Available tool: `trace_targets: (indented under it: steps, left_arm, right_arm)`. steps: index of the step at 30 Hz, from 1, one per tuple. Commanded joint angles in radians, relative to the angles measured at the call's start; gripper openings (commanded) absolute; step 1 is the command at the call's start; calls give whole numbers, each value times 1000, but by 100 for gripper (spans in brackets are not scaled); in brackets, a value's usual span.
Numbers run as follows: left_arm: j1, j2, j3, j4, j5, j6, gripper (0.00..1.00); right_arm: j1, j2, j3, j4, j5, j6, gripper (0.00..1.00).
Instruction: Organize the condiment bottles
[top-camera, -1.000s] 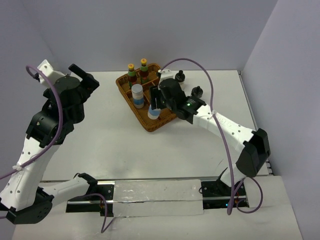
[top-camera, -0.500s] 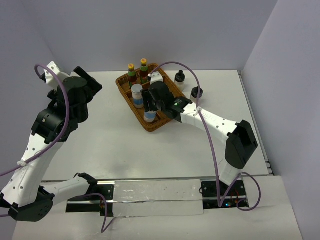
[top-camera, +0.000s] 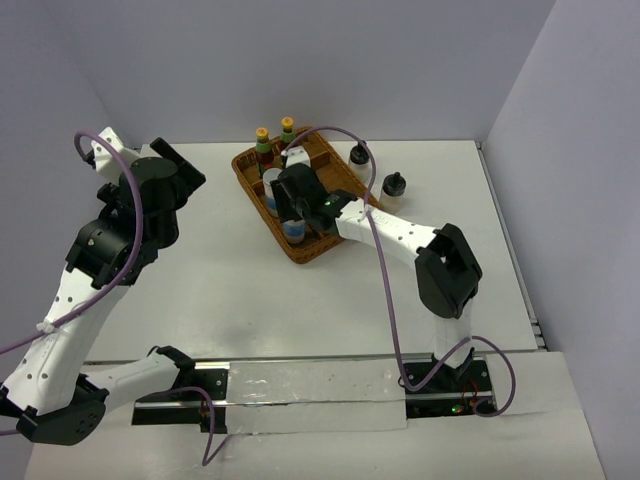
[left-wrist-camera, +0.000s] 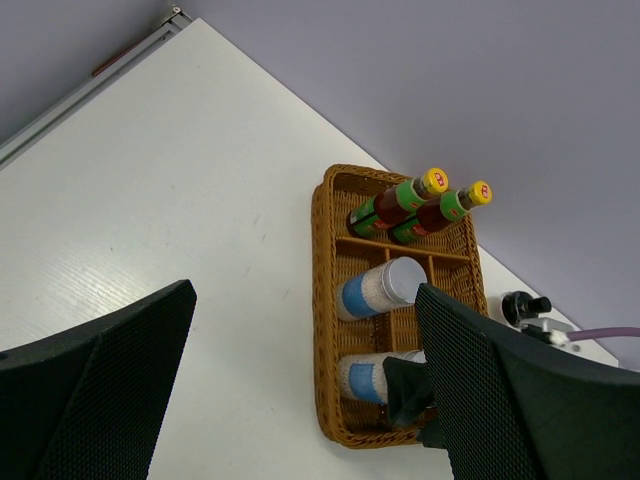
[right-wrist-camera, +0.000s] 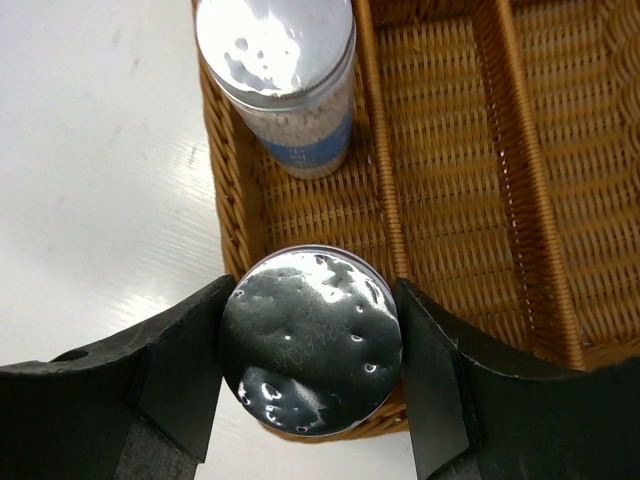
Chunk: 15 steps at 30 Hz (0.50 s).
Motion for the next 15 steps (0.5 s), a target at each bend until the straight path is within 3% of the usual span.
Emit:
trace_targets:
  steps: [1,3,10,15]
  left_arm:
    - [8,-9,4,0,-31,8,100]
    - [8,-11,3,1,-32,6,100]
    - [9,-13,-12,0,-25,-11,100]
    - [8,-17,-15,15,-18,-9,100]
  right_arm:
    - [2,13,65,72,39,-1,21]
    - [5,24,66,70,49,-1,24]
    - [9,28,70,63,38,-1,70]
    - [7,-3,109,30,72,-1,92]
